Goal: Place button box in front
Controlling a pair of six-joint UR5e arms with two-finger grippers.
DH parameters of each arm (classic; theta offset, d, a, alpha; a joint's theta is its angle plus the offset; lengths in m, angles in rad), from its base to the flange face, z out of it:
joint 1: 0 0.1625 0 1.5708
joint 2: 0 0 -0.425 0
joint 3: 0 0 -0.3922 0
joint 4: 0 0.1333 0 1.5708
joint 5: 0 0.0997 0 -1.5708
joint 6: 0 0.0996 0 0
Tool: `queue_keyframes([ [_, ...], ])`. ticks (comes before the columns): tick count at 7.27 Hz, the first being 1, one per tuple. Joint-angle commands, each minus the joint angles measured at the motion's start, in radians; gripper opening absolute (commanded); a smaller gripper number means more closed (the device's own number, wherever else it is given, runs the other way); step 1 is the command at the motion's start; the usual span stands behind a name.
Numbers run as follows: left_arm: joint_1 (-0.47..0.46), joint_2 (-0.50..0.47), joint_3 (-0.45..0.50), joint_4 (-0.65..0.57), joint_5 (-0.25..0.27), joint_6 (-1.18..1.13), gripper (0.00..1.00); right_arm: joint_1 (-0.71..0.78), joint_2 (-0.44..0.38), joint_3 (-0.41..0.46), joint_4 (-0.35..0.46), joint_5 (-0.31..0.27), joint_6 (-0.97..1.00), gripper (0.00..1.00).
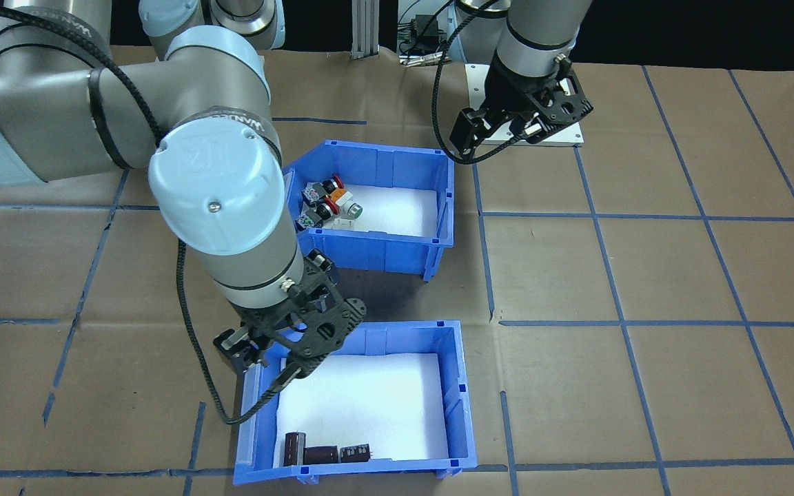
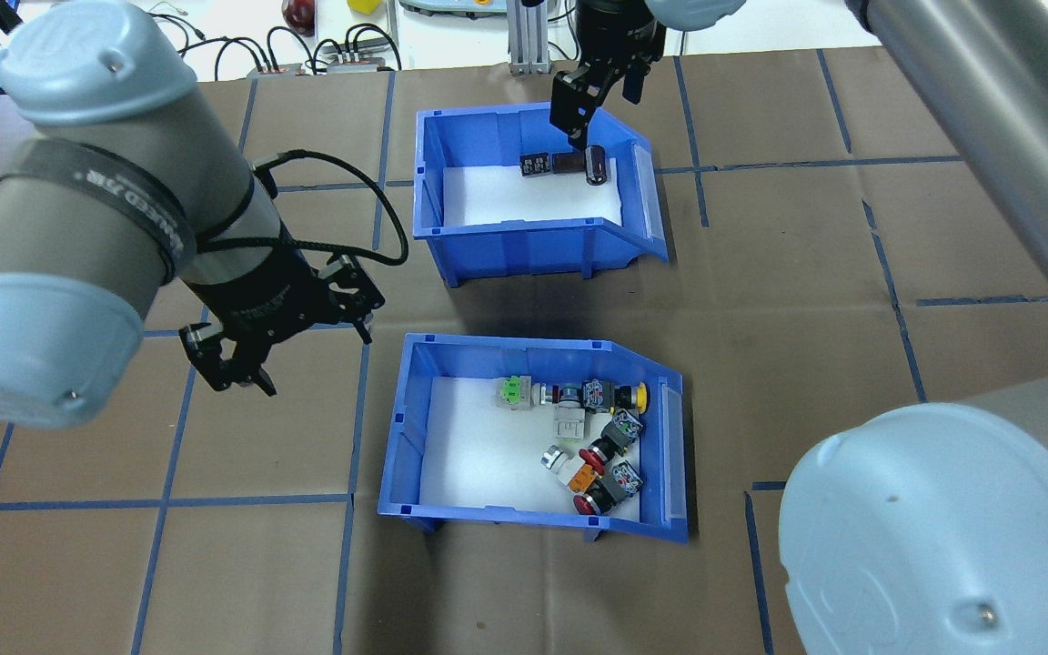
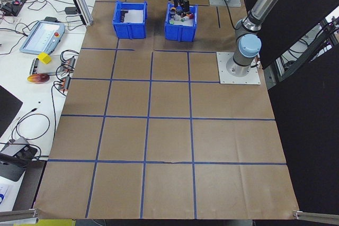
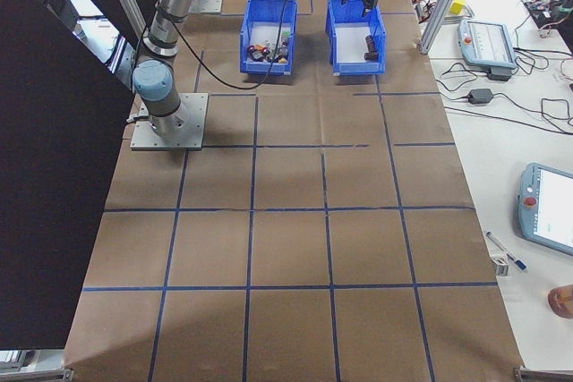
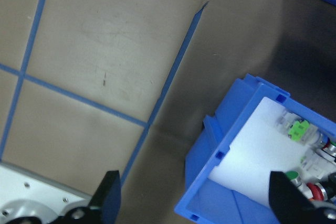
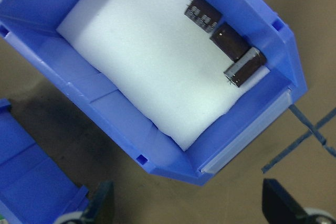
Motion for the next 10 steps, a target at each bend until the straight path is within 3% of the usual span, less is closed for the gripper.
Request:
queue_keyframes([
  [1,-0.138,0.064,-0.127,0.056,-0.002,-0.570,0.99,0.103,0.033,-0.001,0.005,-0.003,-0.135,1.00],
  [3,-0.259,0.079,-0.274,0.233,-0.004,-0.896,0.99,0.153,0.072,0.022,-0.003,-0.005,-0.303,1.00],
  [4,-0.272,0.069,-0.319,0.293,-0.074,-0.971,0.99,0.153,0.087,0.051,-0.038,-0.003,-0.327,1.00],
  [5,-0.290,0.063,-0.347,0.384,-0.111,-1.026,0.99,0.155,0.095,0.110,-0.107,-0.005,-0.329,1.00],
  [7,-0.310,0.058,-0.440,0.494,-0.111,-1.059,0.99,0.155,0.087,0.247,-0.297,-0.034,-0.388,1.00],
  [9,-0.310,0.040,-0.454,0.526,-0.107,-1.065,0.99,0.153,0.093,0.266,-0.359,-0.030,-0.376,0.99],
  [10,-0.310,-0.002,-0.445,0.532,-0.098,-1.065,0.99,0.150,0.083,0.263,-0.361,-0.027,-0.373,0.65],
])
